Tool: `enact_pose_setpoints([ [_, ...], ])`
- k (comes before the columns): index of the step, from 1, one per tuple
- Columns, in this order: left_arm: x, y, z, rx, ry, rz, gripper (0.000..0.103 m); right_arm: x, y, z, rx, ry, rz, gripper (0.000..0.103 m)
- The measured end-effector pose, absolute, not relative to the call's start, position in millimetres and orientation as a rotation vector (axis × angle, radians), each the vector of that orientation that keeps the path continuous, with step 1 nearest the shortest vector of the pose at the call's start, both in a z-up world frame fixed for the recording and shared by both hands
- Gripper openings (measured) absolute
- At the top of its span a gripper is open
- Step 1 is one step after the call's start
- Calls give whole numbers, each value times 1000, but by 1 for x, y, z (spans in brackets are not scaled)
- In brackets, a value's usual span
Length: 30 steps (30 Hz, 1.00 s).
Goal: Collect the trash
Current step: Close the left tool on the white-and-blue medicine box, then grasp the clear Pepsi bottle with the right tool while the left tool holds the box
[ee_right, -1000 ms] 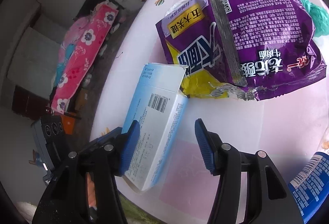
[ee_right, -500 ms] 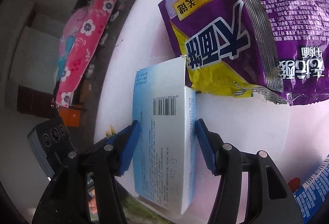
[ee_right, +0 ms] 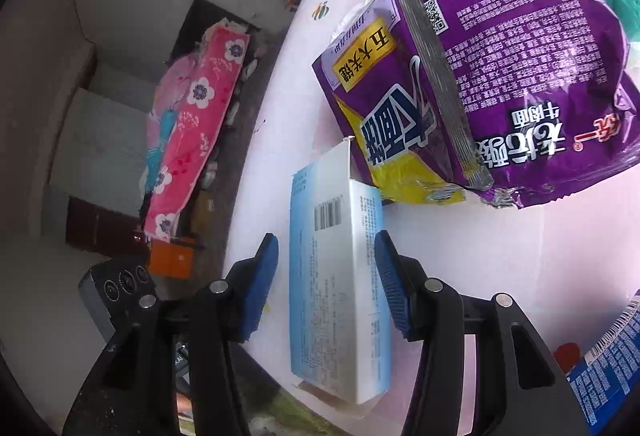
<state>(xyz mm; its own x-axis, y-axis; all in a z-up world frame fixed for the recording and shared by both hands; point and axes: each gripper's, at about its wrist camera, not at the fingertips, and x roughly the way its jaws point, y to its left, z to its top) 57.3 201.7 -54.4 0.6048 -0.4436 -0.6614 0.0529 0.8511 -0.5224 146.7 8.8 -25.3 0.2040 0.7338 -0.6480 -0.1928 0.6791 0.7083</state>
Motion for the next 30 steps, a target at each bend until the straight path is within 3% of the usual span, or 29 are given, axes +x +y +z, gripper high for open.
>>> enact_pose_setpoints([
  [4, 60, 187, -48, -457, 894, -330, 46, 137, -12, -14, 590, 1125, 684, 49],
  [8, 66, 169, -42, -424, 905, -321, 71, 118, -43, 14, 548, 986, 553, 49],
  [12, 78, 147, -41, -376, 923, -246, 84, 93, -84, 33, 458, 879, 261, 68],
  [15, 89, 132, -48, -366, 952, -192, 87, 80, -122, 23, 520, 881, 80, 80],
  [21, 95, 107, -60, -255, 952, -121, 88, 78, -161, -26, 783, 1010, 12, 81],
  [30, 92, 113, -72, -201, 959, -97, 88, 104, -119, -37, 810, 1086, 190, 81],
])
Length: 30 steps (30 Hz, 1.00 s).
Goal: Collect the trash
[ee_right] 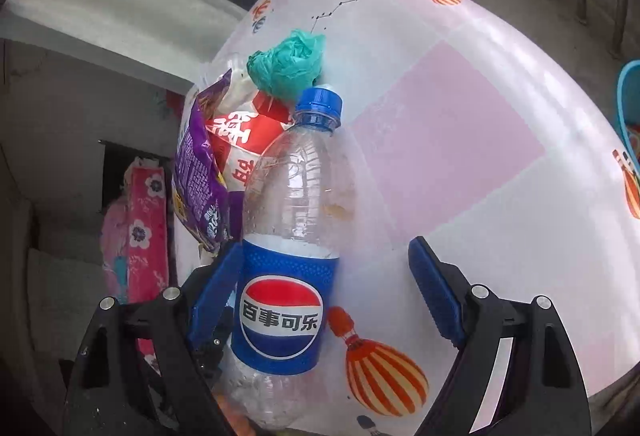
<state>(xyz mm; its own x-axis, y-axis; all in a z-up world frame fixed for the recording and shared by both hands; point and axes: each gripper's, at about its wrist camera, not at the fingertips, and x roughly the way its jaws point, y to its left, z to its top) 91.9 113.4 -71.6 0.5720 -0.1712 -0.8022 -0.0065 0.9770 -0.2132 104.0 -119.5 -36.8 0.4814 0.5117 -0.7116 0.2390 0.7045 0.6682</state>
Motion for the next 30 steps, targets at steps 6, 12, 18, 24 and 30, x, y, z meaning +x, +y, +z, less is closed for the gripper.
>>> enact_pose_setpoints([
  [6, 85, 119, -72, -195, 948, -95, 87, 113, -93, -41, 790, 1130, 276, 81],
  [12, 83, 120, -73, -177, 948, -104, 87, 116, -86, -55, 822, 1179, 307, 65],
  [18, 82, 122, -72, -189, 948, -117, 87, 108, -99, -51, 788, 1202, 332, 61],
  [24, 79, 123, -70, -177, 956, -151, 87, 96, -121, -40, 680, 1228, 299, 61],
  [30, 72, 127, -69, -176, 971, -201, 86, 81, -126, -29, 471, 1241, 266, 61],
])
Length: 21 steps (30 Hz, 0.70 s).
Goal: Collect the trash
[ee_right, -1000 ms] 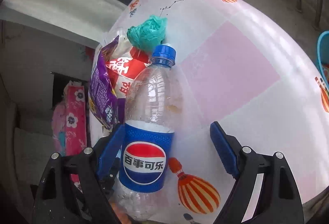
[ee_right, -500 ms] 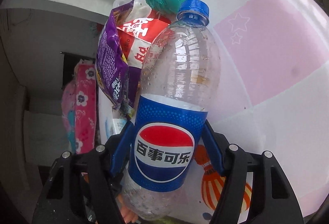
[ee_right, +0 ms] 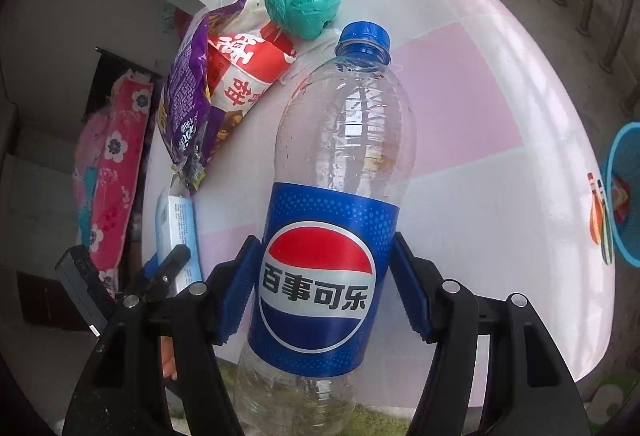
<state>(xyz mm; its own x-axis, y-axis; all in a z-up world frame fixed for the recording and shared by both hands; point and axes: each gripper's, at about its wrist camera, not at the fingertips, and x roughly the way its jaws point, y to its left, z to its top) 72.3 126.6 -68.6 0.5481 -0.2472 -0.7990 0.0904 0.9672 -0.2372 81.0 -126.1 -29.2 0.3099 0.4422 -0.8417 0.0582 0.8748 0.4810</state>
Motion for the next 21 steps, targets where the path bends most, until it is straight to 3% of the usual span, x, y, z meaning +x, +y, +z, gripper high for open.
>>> enact_pose_setpoints([
  [9, 58, 131, -69, -136, 1003, -232, 85, 103, -99, -32, 190, 1216, 235, 61],
  [21, 63, 132, -68, -191, 1025, -202, 85, 91, -100, -28, 185, 1200, 233, 61],
])
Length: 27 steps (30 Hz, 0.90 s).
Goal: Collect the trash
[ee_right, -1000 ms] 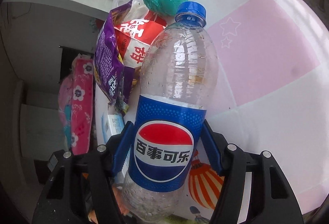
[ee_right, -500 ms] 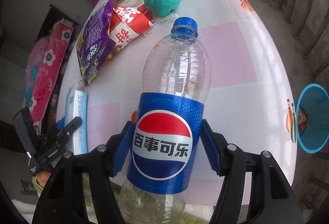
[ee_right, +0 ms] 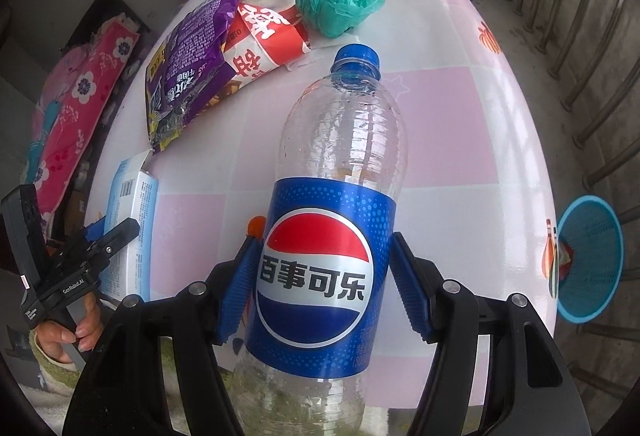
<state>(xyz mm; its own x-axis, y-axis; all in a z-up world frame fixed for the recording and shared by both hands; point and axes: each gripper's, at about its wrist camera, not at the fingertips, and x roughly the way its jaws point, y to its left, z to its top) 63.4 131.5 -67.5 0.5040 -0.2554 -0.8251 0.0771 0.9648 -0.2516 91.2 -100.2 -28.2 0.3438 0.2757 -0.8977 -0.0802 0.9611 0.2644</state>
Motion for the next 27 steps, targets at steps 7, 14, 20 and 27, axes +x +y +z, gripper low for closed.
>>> enact_pose_setpoints([
  [7, 65, 128, -68, -185, 1017, -208, 85, 90, -103, -27, 194, 1201, 240, 61],
  [14, 63, 127, -68, -175, 1013, -208, 85, 90, -101, -30, 200, 1216, 244, 61],
  [20, 62, 125, -68, -171, 1011, -208, 85, 89, -100, -32, 202, 1221, 244, 61],
  [27, 62, 125, -68, -169, 1010, -206, 85, 88, -101, -32, 207, 1221, 243, 61],
])
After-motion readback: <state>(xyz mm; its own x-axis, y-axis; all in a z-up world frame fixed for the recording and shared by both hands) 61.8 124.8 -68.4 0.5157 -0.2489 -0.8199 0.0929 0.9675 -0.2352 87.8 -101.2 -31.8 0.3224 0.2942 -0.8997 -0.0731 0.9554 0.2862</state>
